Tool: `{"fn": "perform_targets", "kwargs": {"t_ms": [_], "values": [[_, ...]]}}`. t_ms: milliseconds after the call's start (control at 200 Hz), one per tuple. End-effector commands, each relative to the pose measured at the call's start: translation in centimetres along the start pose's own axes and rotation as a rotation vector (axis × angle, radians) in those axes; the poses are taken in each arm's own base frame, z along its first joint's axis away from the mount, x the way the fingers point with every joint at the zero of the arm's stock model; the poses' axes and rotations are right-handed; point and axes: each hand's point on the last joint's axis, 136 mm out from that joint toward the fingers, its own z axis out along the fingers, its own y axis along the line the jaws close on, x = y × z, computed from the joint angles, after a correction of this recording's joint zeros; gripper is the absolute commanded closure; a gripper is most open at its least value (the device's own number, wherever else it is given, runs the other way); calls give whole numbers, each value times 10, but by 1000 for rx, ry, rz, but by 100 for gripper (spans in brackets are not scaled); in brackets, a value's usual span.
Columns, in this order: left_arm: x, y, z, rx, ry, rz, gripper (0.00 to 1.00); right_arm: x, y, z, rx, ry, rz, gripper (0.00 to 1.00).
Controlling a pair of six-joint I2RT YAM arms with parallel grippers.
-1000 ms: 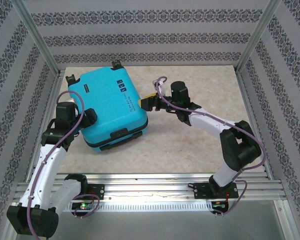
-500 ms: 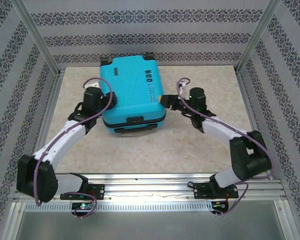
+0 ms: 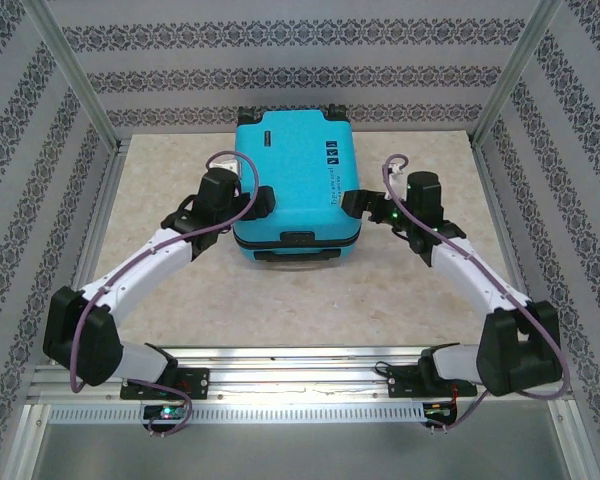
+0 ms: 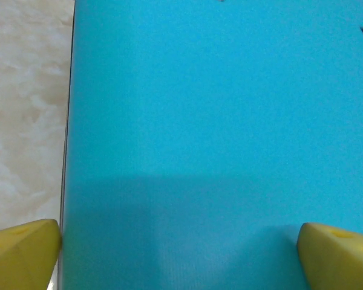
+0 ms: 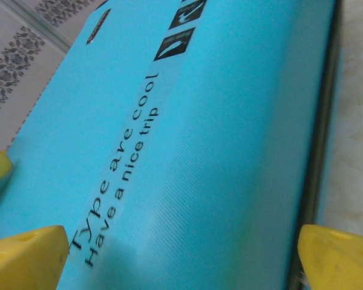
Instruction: Pack the luggage
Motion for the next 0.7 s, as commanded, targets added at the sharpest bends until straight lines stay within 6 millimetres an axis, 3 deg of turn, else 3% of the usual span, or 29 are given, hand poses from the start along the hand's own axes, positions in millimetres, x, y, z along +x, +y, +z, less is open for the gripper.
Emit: {"fn": "perform_targets", "kwargs": {"t_ms": [0,85,185,265,315,390,470,575,650,694], "values": [[-14,33,-36,-91,54,80,0,-28,-27,-45,189,-103,-29,2],[-36,83,-52,-249,-16,65,0,-36,-59,-75,397,-198,-35,2],[-50,137,-60,-394,-143,103,0,-31,-99,-102,628,-303,-56,2],[-46,154,-52,-397,-237,220,0,-25,-115,-106,683,-364,-171,2],[-33,164,-44,-426,-281,293,0,-22,-121,-108,704,-411,-247,2],[-18,183,-38,-458,-352,240,0,-19,-135,-114,770,-465,-302,2],[4,202,-18,-427,-301,160,0,-15,-153,-108,799,-419,-299,2],[31,220,10,-425,-278,156,0,-10,-169,-85,734,-408,-290,2],[52,227,28,-398,-306,161,0,-6,-179,-65,653,-382,-249,2],[59,217,36,-320,-357,212,1,4,-184,-52,621,-308,-246,2]]}}
